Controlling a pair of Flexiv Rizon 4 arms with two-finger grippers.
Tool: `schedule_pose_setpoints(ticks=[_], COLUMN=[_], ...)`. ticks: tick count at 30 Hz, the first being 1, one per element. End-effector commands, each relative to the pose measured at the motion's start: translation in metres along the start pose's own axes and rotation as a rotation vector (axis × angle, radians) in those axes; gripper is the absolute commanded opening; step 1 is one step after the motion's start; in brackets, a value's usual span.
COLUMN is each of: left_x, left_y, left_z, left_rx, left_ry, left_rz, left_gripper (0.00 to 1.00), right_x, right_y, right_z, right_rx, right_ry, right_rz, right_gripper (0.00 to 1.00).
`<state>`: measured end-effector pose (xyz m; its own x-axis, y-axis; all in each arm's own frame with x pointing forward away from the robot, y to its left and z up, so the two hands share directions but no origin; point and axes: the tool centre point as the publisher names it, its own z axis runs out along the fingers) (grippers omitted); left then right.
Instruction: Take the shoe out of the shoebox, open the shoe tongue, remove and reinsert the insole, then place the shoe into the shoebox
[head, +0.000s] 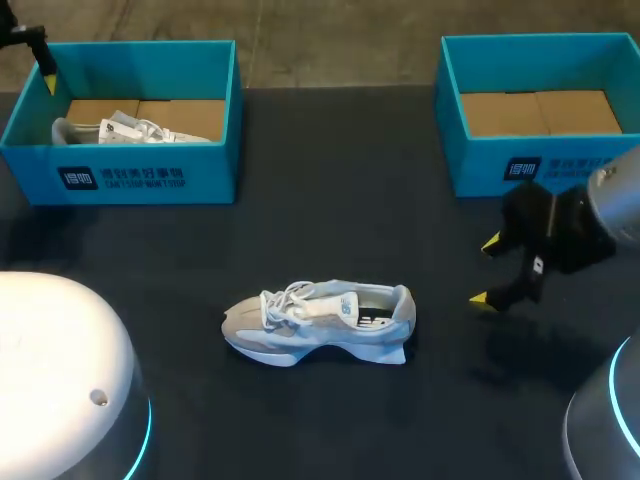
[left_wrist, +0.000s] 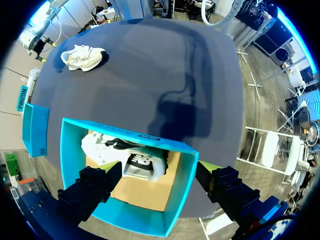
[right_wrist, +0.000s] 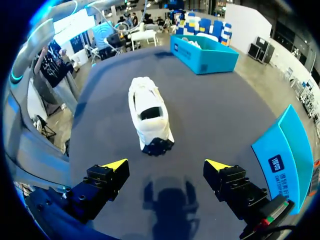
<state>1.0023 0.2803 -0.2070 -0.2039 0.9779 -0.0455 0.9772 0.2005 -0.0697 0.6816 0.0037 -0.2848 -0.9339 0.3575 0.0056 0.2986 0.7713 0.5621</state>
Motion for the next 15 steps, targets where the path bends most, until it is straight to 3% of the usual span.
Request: schedule_pose_setpoints(ticks=[1,6,15], left_x=[0.0,0.0,0.0], left_y=[-0.001,-0.001,-0.001], left_z=[0.0,0.0,0.0], left_rx=[-0.003,-0.003,-0.003], left_ry=[0.002,0.002,0.002], left_rz=[0.0,0.0,0.0], left_gripper=[1.0,1.0,1.0], right_x=[-0.005,-0.012,-0.012], right_y=[-0.014,-0.021,-0.021], right_z=[0.007,0.024,0.024], right_rx=[-0.393,-0.488,-0.488], right_ry=[0.003,0.101,0.101], right_rz=[-0.024,-0.103,-0.103], right_gripper=[1.0,1.0,1.0])
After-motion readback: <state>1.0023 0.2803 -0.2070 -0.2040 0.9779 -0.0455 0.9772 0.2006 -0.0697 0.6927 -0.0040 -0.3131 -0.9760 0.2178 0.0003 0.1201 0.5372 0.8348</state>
